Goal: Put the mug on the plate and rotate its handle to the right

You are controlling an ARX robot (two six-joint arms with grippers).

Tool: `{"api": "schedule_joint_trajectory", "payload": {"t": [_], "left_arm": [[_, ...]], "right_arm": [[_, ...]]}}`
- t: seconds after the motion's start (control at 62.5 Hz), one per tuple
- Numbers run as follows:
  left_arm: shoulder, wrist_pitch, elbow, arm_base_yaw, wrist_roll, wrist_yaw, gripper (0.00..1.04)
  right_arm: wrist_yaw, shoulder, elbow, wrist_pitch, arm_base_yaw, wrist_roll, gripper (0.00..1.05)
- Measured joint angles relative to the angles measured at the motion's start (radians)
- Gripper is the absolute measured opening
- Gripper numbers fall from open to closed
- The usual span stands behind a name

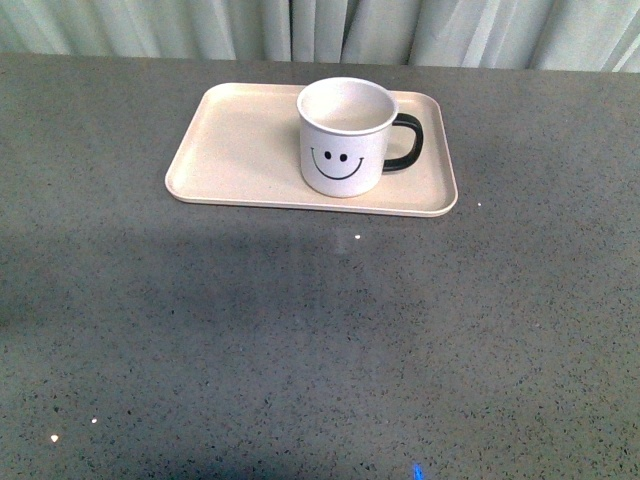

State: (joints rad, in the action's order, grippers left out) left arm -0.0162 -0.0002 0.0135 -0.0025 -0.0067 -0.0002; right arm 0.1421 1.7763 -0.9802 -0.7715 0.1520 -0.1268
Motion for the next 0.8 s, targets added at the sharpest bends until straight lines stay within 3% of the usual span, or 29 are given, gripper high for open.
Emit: {"api": "schedule_joint_trajectory", "payload": {"t": [0.272, 0.8], "left_arm": [[0.000, 0.000, 0.000, 0.000, 0.000, 0.000, 0.95], [0.000, 0.000, 0.000, 0.000, 0.000, 0.000, 0.95]], "right_arm": [[-0.039, -0.247, 0.387, -0.172, -0.049, 0.109, 0.02], [-0.139, -0.621, 0.789, -0.183, -0.149, 0.116, 0.02]]}}
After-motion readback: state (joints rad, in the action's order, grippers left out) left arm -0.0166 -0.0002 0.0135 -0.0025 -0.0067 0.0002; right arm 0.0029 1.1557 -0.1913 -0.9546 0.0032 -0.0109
